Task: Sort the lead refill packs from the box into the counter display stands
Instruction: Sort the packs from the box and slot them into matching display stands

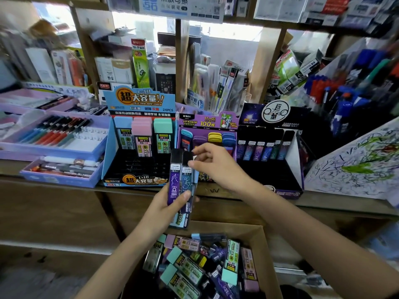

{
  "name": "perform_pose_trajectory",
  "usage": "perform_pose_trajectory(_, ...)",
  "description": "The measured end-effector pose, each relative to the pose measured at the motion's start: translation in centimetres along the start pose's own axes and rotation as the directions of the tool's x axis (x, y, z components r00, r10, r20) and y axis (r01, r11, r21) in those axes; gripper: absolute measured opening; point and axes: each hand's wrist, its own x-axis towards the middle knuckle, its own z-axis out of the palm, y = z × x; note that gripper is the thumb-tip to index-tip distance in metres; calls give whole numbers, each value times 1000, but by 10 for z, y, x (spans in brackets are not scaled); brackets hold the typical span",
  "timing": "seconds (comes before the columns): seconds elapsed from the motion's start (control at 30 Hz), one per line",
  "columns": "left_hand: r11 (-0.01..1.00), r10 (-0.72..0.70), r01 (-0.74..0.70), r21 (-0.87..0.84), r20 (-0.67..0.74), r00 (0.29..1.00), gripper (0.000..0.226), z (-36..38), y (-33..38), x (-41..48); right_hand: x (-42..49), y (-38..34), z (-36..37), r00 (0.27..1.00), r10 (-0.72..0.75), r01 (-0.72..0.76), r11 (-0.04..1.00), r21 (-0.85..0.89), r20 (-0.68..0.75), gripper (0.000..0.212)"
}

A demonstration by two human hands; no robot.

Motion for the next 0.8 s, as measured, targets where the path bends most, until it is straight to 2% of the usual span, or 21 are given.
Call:
perform_pose_trajectory(0.17,1000,-8,8,-2,44,999,31,0,1,-3,-2,6,-2,995,95,-86,968,237,-30,18)
perform_pose_trajectory(0.3,1000,-16,14,23,72,997,29,7,1,3,-7,10,-35,973,154,-77,919,386,-173,17)
perform_pose_trajectory(0.37,999,-40,38,23,84,996,27,12,0,8,-10,13,-62,952,165,-48,912,408,-257,23)
perform_pose_trajectory(0.47,999,-51,49,21,98,994,26,24,-1,14,-15,20,-106,918,114,12,950,311,-381,15)
perform_pose_trajectory(0.57,999,-40,37,32,108,993,27,36,-1,18,-15,30,-147,892,63,-11,993,118,-447,16)
perform_pose_trajectory(0.7,999,-29,27,27,104,994,26,48,-2,22,-15,47,-187,890,26,-129,972,-195,-454,16)
perform_pose_trajectory(0.8,999,-30,27,27,97,995,25,53,-3,25,-12,57,-194,903,-2,-155,931,-329,-430,19)
